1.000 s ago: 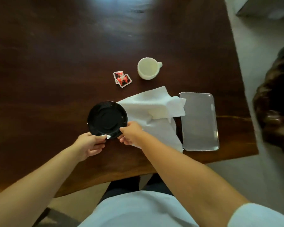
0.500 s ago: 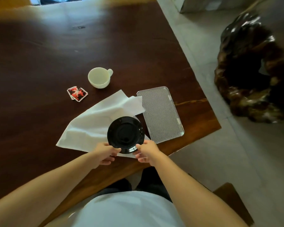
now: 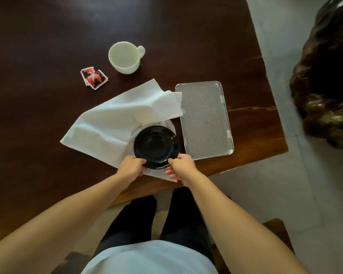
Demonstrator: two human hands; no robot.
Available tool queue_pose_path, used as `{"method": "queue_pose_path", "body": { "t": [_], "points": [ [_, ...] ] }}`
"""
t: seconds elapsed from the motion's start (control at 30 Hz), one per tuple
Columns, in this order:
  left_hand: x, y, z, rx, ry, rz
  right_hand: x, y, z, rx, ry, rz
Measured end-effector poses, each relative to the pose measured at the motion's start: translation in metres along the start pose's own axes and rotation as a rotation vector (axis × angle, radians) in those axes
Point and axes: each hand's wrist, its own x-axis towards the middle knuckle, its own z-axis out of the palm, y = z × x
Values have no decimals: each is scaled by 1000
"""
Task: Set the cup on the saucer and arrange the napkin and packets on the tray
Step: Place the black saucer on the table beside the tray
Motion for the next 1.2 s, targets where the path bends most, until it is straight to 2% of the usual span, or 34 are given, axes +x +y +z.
{"method": "queue_pose_path", "body": {
  "t": [0.1,0.23,0.5,0.67,0.83,0.93,1.07,1.2],
  "points": [
    [5,-7,-7,-46,87,8,7,-5,16,-18,-37,41],
    [2,-13,-24,-118,136,-15,9,-15,37,122,-42,140],
    [-6,-62,-93,-235,299,-190,-4,-24,130,-7,-199,71],
    [-10,-81,-130,-309,402,-183,-20,-31,173,-8,-290,64],
    [-7,-65,-118,-271,276,-85,-27,-32,140,45,-256,27],
    [-9,-45,-79,-202,115,-39,-20,-20,93,98,-130,-8],
    [-10,-33,-18,-218,-56,-64,-4,5,35,141,29,33],
    [-9,-28,19,-207,-118,-71,2,25,3,131,108,78]
  ]
}}
